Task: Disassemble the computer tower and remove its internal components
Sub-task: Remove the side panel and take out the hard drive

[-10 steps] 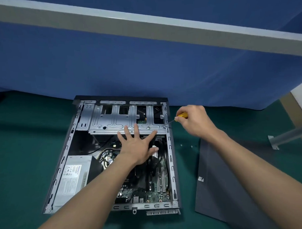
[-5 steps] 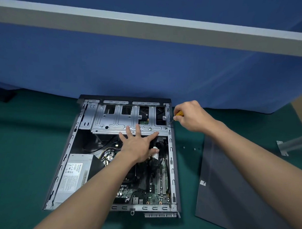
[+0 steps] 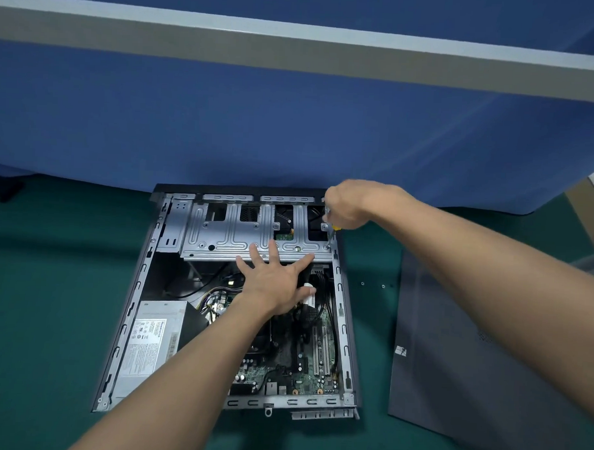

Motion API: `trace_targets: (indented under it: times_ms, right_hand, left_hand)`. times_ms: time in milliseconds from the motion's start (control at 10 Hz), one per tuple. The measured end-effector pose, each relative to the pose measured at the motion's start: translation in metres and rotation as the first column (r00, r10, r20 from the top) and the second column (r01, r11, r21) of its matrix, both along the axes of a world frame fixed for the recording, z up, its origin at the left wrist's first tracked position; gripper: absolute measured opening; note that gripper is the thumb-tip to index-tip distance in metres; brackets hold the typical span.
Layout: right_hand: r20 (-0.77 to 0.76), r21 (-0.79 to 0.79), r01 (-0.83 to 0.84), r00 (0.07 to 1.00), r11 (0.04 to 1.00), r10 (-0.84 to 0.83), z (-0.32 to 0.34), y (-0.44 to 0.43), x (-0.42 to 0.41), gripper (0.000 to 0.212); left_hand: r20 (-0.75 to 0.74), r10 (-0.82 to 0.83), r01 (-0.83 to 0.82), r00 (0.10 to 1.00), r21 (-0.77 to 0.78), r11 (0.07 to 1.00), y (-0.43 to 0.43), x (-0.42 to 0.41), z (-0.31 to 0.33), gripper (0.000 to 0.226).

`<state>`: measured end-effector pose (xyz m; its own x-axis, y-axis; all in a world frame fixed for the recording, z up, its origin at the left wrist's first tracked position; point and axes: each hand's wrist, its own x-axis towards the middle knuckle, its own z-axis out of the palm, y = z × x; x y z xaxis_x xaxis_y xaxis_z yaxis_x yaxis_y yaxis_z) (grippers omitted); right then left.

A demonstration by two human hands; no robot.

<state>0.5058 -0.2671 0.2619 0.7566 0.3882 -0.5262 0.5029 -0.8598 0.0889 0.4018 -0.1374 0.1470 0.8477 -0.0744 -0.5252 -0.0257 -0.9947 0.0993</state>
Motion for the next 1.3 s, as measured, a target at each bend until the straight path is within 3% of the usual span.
trace_targets:
  times_ms: [200,600,700,800,900,1000,1300]
  right_hand:
    - [0.002,-0.025,-0.033,0.999,0.999,0.033,-0.001,0.004,0.007,0.027]
    - [0.073,-0.038,-0.283,0.956,0.958,0.285,-0.003,0.003,0.001,0.027]
    - [0.057,0.060,-0.231,0.972,0.971,0.228,-0.002,0.004,0.003,0.008]
    - [0.042,0.154,-0.126,0.992,0.980,0.121,-0.006,-0.003,0.005,0.020]
    - [0.045,0.156,0.023,0.999,0.988,-0.030,-0.010,-0.013,0.004,0.049]
    - [0.048,0.083,0.077,0.996,0.994,-0.081,-0.010,-0.016,0.003,0.043]
    - [0.058,0.212,-0.038,0.998,0.977,0.026,-0.001,-0.014,0.000,0.013]
  left_hand:
    - [0.020,0.004,-0.004,1.000,-0.001,1.000,0.001,0.000,-0.005,0.070]
    - [0.005,0.012,-0.012,1.000,-0.008,1.000,0.000,0.000,-0.002,0.069]
    - [0.001,0.014,-0.014,1.000,-0.010,1.000,0.000,0.000,-0.001,0.069]
    - [-0.004,0.015,-0.015,1.000,-0.003,1.000,0.000,0.000,0.000,0.069]
    - [-0.010,0.014,-0.014,1.000,0.008,1.000,-0.001,0.001,0.000,0.070]
    - [-0.002,0.009,-0.009,1.000,0.013,1.000,-0.001,0.000,-0.001,0.069]
    - [0.005,0.001,-0.001,1.000,0.015,1.000,0.000,0.000,-0.002,0.069]
